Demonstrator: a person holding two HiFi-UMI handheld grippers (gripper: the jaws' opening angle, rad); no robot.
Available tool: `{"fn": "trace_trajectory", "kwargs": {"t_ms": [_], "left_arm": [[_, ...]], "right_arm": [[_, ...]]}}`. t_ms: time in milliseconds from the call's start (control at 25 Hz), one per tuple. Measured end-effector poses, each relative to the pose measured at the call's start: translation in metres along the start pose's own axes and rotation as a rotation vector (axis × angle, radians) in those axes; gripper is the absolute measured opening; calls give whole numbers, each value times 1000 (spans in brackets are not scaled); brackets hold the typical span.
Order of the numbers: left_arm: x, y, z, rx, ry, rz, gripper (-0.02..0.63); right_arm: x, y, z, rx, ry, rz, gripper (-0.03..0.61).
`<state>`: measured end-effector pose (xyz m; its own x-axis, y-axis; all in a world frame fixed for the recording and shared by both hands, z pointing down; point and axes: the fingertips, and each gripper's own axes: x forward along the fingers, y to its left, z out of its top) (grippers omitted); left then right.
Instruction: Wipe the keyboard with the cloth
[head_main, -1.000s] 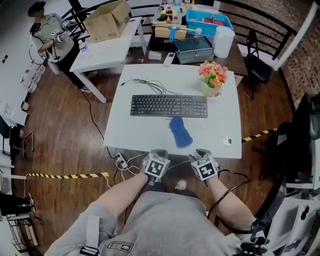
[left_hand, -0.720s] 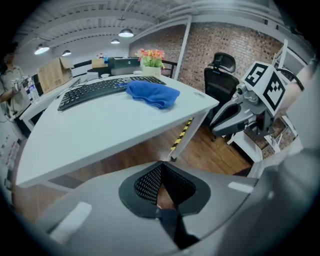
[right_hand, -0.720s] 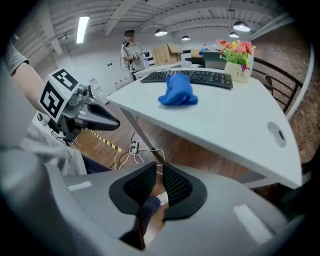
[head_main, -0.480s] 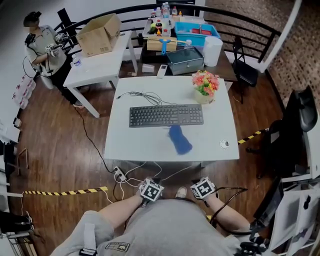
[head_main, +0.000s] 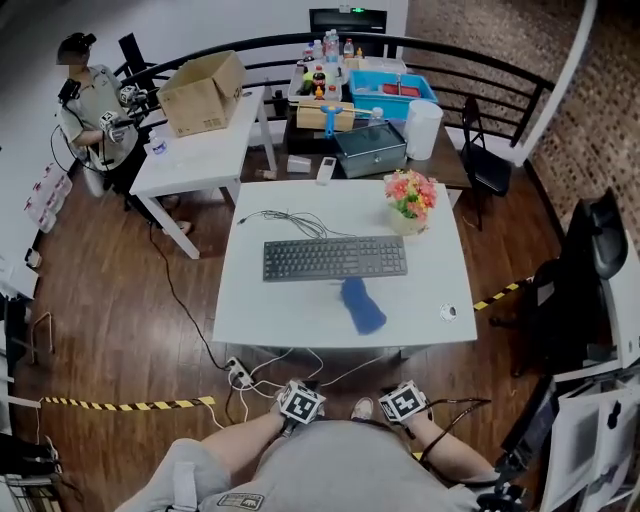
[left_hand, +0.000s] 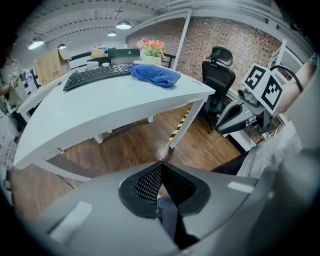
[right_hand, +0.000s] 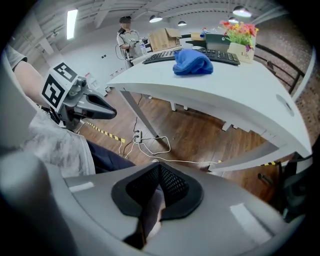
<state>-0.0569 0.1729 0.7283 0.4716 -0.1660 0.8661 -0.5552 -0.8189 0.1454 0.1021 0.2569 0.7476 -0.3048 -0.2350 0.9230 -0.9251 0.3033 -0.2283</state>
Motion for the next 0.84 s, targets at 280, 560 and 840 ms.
{"fn": "trace_trajectory", "kwargs": {"t_ms": [280, 560, 840], "left_arm": [[-5, 5, 1, 13, -9, 10, -6], [-8, 6, 0, 8, -11, 12, -6], [-5, 10, 13, 4, -22, 31, -6]], "right_arm": [[-4, -1, 11, -5, -10, -4, 6], [-1, 1, 14, -23, -9, 8, 6], [-5, -12, 30, -42, -42, 0, 6]]}}
